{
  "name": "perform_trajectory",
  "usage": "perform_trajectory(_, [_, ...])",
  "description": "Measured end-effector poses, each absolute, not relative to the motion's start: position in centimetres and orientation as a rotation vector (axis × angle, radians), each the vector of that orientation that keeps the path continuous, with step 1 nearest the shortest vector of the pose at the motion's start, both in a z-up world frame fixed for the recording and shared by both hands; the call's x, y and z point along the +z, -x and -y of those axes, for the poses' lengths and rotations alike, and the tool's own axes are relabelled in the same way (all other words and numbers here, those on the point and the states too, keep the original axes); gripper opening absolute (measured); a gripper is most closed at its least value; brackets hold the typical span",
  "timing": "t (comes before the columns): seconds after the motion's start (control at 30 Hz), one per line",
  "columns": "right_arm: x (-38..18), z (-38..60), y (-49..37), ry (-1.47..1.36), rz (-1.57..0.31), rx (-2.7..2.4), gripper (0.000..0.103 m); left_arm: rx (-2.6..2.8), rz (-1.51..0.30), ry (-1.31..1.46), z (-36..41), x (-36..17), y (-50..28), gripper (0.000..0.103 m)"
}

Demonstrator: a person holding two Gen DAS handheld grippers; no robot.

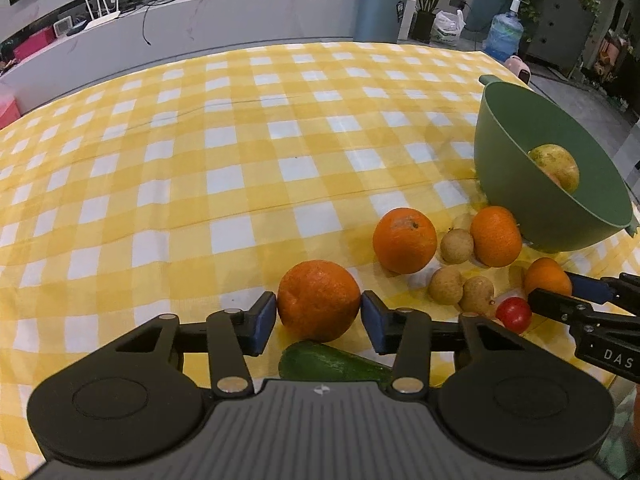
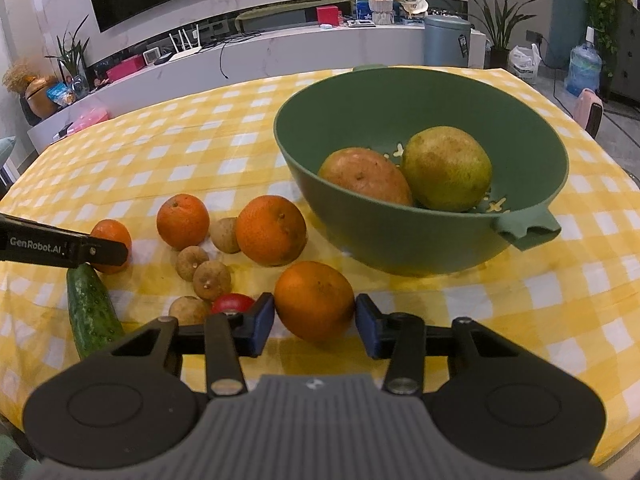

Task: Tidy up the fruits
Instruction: 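Grasp an orange with the left gripper while the right gripper grasps another orange, then carry both oranges over the colander with both grippers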

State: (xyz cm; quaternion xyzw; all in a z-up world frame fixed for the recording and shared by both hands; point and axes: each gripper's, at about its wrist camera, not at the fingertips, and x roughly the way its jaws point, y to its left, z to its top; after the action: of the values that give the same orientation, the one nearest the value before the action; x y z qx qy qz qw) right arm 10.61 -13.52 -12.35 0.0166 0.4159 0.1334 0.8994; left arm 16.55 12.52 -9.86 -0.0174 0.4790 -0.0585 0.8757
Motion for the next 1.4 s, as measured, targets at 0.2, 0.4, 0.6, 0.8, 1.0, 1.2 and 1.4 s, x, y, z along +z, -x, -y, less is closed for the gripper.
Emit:
perform_trajectory(0.2, [-12.4, 13.3, -10.7, -0.019, -0.855, 0.273, 0.041, -0.12, -0.981, 0.003, -12.1, -9.9, -16.4, 0.05])
perform_trajectory(0.4, [-11.5, 13.3, -10.1, -0.002, -0.823, 0.28, 0.041, -0.099, -0.951, -0.017, -11.9, -9.3, -16.1, 0.049])
perform_trajectory(0.6, [-10.2, 13.0, -9.4, 0.025, -0.787, 0.295, 0.041, -0.1, -0.912, -0.004, -11.8, -7.4, -15.3, 0.049])
perform_trajectory(0.8, [-8.3, 13.3, -8.5, 0.047, -0.732, 0.328, 0.041, -0.119, -0.881, 0.007, -10.9, -4.9, -14.4, 0.049])
perform_trajectory(1.0, [-5.9, 13.8, -7.9, 0.047, -0.668, 0.355, 0.041, -0.173, -0.839, 0.005, -9.0, -2.4, -13.6, 0.049])
perform_trajectory(1.2, [-4.0, 15.1, -7.9, 0.049, -0.619, 0.383, 0.041, -0.242, -0.806, 0.009, -6.4, -0.1, -13.4, 0.049])
perform_trajectory(1.4, [-2.4, 16.8, -8.6, 0.075, -0.589, 0.392, 0.04, -0.318, -0.813, 0.093, -4.4, 0.8, -14.4, 0.049])
